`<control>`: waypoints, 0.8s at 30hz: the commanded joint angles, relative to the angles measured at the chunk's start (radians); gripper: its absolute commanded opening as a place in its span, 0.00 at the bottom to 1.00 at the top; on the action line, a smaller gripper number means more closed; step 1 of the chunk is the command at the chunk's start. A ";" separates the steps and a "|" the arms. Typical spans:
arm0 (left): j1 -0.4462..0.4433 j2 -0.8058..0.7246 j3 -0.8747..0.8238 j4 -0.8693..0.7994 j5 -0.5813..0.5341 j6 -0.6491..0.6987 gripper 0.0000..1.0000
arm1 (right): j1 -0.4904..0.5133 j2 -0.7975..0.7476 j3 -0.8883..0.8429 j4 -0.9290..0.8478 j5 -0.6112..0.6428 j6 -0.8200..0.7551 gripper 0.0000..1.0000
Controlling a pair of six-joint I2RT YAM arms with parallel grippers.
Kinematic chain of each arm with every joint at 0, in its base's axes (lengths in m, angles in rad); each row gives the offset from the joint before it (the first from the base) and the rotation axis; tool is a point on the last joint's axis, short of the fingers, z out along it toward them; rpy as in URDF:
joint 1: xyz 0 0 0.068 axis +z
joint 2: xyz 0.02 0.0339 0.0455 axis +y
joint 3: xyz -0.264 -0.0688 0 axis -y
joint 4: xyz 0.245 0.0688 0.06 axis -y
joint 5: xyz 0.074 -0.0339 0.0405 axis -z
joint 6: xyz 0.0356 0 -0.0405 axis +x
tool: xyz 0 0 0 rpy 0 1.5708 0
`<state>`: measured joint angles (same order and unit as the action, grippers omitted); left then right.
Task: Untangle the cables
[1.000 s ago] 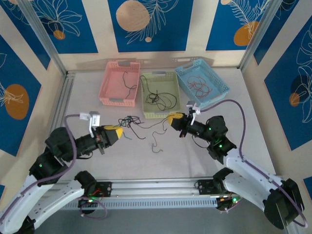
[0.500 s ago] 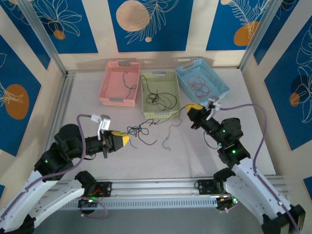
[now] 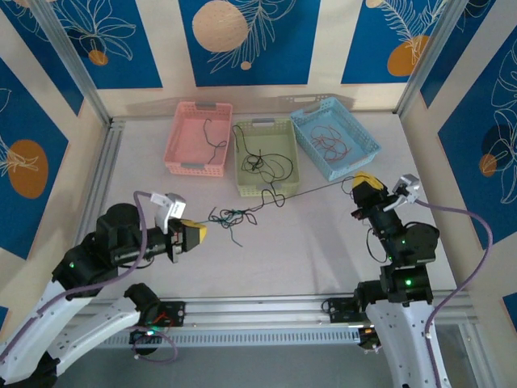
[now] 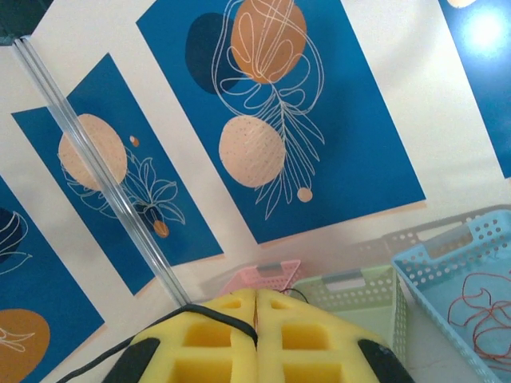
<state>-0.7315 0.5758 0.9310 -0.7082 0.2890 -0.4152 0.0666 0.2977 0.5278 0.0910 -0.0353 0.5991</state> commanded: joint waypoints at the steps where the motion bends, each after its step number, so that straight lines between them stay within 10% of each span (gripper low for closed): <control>1: -0.006 -0.001 0.034 -0.125 -0.110 0.042 0.00 | -0.023 -0.023 0.021 -0.033 0.058 0.015 0.00; 9: -0.005 -0.010 0.003 0.117 0.121 0.040 0.00 | -0.021 0.063 -0.104 -0.007 -0.189 0.069 0.00; 15: -0.006 0.051 0.020 0.151 0.137 0.086 0.00 | 0.019 0.096 -0.154 0.003 -0.321 0.018 0.60; 24: -0.005 0.074 0.023 0.194 0.162 0.099 0.00 | 0.174 0.113 -0.140 0.031 -0.353 -0.037 0.71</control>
<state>-0.7315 0.6582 0.9310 -0.5640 0.4156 -0.3401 0.1967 0.4034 0.3695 0.0895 -0.3496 0.5980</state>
